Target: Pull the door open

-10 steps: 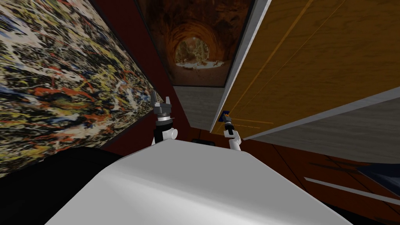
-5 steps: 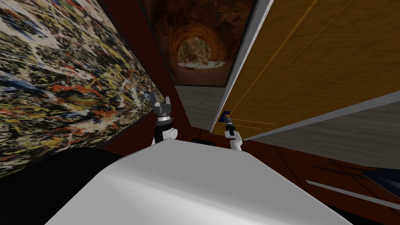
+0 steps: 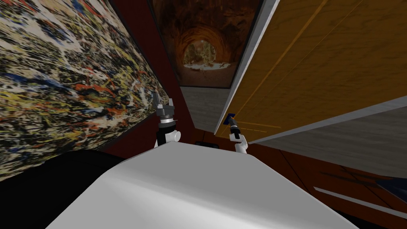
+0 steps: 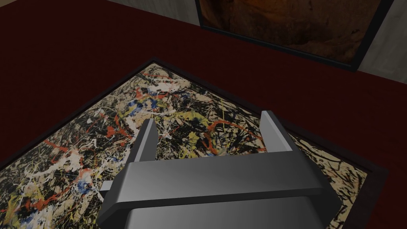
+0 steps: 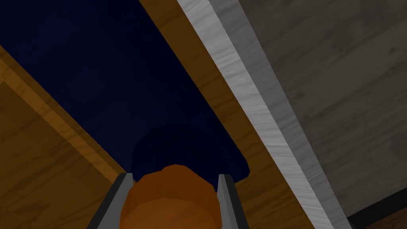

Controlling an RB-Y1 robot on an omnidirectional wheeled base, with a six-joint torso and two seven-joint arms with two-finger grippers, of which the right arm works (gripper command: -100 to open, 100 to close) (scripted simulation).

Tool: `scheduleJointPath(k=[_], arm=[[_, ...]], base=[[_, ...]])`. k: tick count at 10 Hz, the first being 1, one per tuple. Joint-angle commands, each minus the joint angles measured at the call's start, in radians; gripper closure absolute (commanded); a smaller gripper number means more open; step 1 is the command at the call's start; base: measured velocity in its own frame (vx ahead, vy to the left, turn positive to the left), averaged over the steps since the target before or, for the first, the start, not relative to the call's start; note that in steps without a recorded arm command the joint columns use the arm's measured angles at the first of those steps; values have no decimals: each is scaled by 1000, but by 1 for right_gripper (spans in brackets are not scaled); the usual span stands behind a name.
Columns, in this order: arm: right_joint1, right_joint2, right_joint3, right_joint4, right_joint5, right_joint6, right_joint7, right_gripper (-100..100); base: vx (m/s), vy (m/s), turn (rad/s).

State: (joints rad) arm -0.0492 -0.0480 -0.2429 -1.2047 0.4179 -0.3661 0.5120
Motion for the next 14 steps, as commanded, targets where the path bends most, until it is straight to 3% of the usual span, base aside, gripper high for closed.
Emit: scheduleJointPath(k=[1, 14], arm=[[13, -10, -5, -9, -24, -1, -50, 100], [99, -49, 25, -78, -186, -2, -385, 100]], base=[[-23, -11, 50], [-26, -15, 56]])
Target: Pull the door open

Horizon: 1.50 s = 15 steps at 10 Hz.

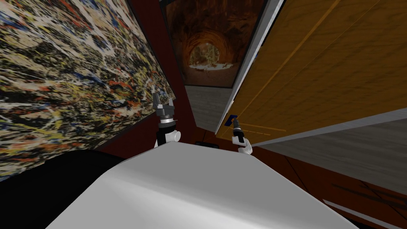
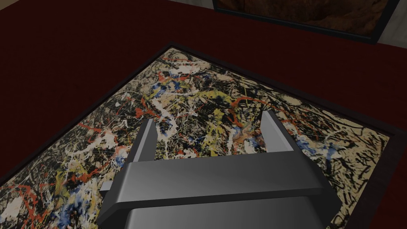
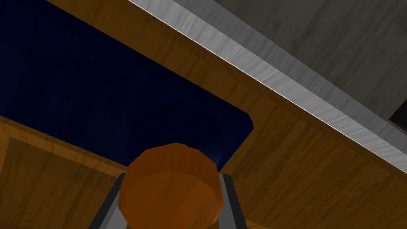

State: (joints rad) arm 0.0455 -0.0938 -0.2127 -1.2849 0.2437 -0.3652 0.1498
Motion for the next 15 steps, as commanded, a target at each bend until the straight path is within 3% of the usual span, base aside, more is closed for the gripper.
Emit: scheduleJointPath(k=[1, 4, 6, 9, 11, 15], arm=[[15, -8, -1, -7, -34, -3, -50, 100], [27, -13, 3, -16, -55, -3, -107, 100], [51, -22, 11, -35, -100, -3, -173, 100], [63, -27, 15, -44, -122, -3, -232, 100], [86, -36, 23, -63, -167, -3, -298, 100], [110, -44, 32, -82, -212, -3, -396, 100]], base=[[-29, -23, 104], [-18, -19, 44], [-23, -17, 87], [-21, -18, 45], [-23, -16, 83], [-17, -17, 54]])
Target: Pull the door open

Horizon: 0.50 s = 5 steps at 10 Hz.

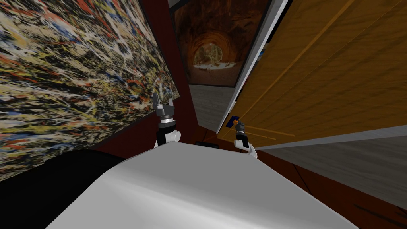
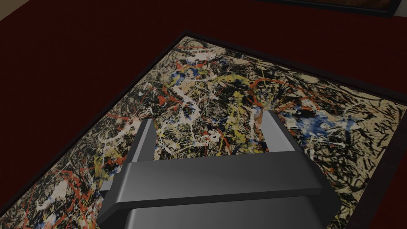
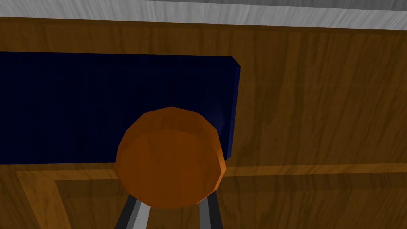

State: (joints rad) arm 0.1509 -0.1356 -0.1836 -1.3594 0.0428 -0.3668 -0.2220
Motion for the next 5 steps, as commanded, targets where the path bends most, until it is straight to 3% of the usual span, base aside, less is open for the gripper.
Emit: scheduleJointPath(k=[1, 3, 4, 5], arm=[[17, -7, 7, -17, -34, -2, -50, 100], [29, -11, 11, -27, -57, -2, -103, 100], [22, -9, 13, -23, -76, 3, -119, -100], [21, -8, 17, -23, -94, 4, -140, -100]], base=[[-26, -24, 120], [-19, -18, 39], [-49, -5, 64], [-65, 9, 38]])
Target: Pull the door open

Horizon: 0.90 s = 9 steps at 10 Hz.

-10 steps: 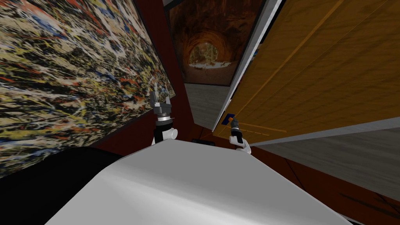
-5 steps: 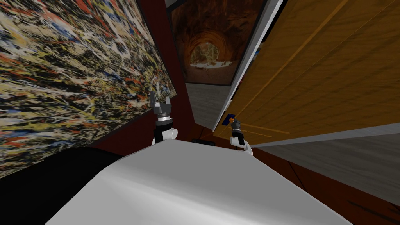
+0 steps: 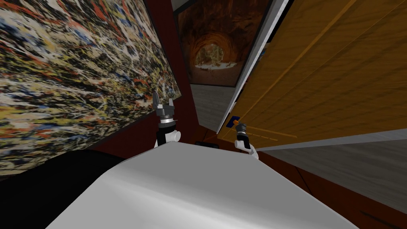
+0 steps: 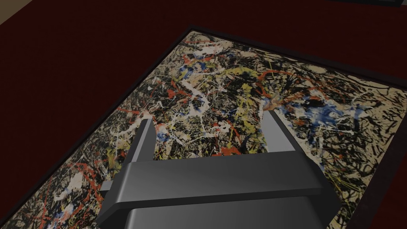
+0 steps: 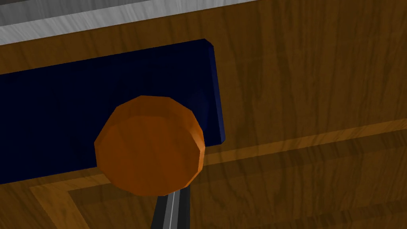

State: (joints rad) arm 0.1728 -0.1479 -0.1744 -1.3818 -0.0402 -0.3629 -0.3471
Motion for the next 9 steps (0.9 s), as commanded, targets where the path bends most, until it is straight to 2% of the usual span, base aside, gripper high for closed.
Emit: scheduleJointPath(k=[1, 4, 5, 7, 8, 9], arm=[[-2, 6, 11, -2, -29, 2, -37, -100], [-7, 11, 26, -6, -103, 7, -123, -100], [-7, 11, 26, -6, -103, 7, -128, -100], [-10, 16, 37, -9, -161, 12, -192, -100], [-10, 16, 37, -9, -161, 12, -199, -100], [-12, 18, 43, -10, -193, 14, -238, -100]], base=[[-70, 17, 25], [-90, 10, 38], [-70, 38, 105], [-63, 25, 46], [-58, 10, 21], [-47, 0, 44]])
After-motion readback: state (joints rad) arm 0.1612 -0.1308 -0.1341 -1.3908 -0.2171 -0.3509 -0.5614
